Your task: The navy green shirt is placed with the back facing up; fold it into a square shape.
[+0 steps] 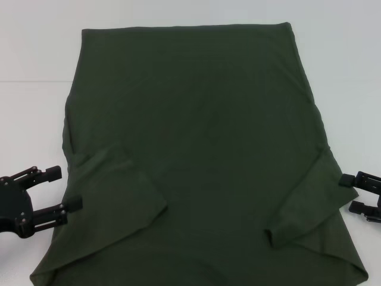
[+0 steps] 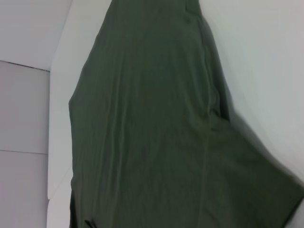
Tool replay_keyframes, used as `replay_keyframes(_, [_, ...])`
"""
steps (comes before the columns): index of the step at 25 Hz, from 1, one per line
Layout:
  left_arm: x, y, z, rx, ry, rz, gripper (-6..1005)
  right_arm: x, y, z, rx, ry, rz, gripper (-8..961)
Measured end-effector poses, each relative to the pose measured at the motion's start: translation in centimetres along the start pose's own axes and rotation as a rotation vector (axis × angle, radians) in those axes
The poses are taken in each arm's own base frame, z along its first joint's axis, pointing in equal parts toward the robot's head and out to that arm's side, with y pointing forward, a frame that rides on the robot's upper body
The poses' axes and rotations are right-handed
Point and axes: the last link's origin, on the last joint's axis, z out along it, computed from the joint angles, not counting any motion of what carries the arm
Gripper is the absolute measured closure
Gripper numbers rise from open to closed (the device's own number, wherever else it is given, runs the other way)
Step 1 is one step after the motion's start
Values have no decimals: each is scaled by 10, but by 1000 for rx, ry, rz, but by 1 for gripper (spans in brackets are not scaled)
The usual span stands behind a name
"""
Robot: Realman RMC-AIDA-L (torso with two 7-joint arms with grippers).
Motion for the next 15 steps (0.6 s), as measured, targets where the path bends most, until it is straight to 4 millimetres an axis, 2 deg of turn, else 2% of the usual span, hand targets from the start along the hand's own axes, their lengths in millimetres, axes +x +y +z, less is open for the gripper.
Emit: replay_keyframes(15, [0, 0, 0, 1, -1, 1, 168, 2, 1, 6, 8, 14, -8, 32])
